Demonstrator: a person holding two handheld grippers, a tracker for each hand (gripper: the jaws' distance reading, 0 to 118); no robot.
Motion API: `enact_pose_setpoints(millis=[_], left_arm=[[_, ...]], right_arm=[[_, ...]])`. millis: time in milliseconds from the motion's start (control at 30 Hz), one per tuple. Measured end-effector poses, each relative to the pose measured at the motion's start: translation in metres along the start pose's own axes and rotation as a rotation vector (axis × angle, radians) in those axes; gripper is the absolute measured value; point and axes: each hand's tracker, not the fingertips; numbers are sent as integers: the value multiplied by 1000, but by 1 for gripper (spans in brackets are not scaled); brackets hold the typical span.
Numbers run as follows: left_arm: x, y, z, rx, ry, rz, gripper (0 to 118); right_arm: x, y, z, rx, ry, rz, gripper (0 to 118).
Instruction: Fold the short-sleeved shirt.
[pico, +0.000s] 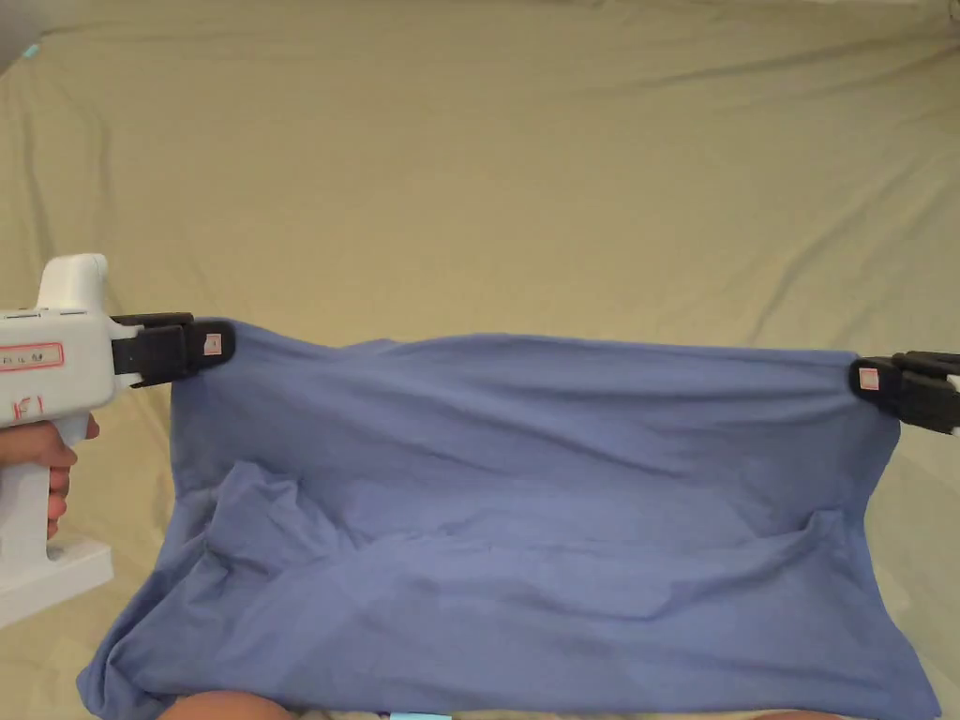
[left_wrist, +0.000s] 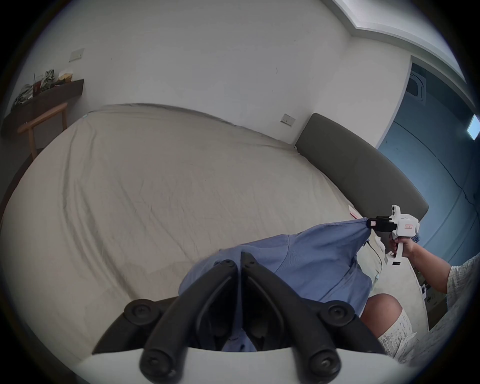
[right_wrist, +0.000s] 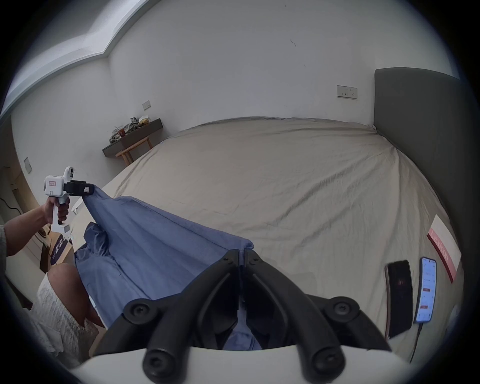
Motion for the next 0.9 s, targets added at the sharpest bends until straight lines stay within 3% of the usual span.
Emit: enact_pose_setpoints(millis=[467, 900], left_arm=[[37, -76, 91, 34, -2, -35, 0], [41, -174, 115, -6, 13, 15, 0]], right_arm=[[-37, -69, 74, -20, 6, -2, 2], [-58, -132, 106, -89, -3, 16, 2]])
